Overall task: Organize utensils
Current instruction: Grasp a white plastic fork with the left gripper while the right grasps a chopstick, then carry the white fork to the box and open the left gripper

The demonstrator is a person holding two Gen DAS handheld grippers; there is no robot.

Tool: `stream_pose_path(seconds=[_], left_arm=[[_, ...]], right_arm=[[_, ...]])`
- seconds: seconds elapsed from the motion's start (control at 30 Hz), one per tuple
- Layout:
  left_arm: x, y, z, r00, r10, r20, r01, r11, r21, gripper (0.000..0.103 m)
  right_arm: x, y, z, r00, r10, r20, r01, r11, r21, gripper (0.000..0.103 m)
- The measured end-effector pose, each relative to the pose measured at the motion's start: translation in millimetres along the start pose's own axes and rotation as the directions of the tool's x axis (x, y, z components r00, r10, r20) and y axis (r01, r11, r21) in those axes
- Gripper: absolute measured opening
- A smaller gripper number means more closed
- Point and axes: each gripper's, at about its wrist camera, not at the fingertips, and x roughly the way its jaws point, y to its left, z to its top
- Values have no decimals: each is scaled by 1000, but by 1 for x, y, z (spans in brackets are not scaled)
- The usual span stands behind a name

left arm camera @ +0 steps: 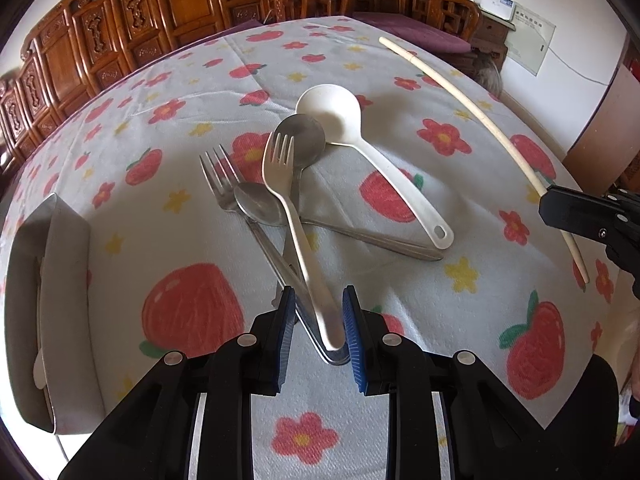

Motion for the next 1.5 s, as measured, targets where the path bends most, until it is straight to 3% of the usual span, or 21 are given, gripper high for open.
stream_pose_path(seconds=[0.3, 0.5, 0.57, 0.87, 1.5], left_arm=[[10, -3, 7, 1000, 30, -8, -30, 999, 22, 17], [7, -8, 4, 997, 80, -8, -80, 996, 44, 7], [1, -7, 4, 996, 86, -7, -86, 995, 45, 3], [-28, 3, 1, 993, 111, 42, -112, 993, 26, 3], [-111, 49, -20, 985, 80, 155, -70, 995, -70, 3]], right_arm=[[1, 4, -1, 1000, 2, -9, -3, 1000, -16, 6], [0, 3, -1, 1000, 7, -12, -7, 1000, -5, 6], [0, 6, 0, 1000, 8, -13, -8, 1000, -13, 6], [-7, 16, 2, 1000, 16, 4, -16, 999, -43, 6], [-25, 70, -1, 998, 63, 28, -58, 985, -164, 6]])
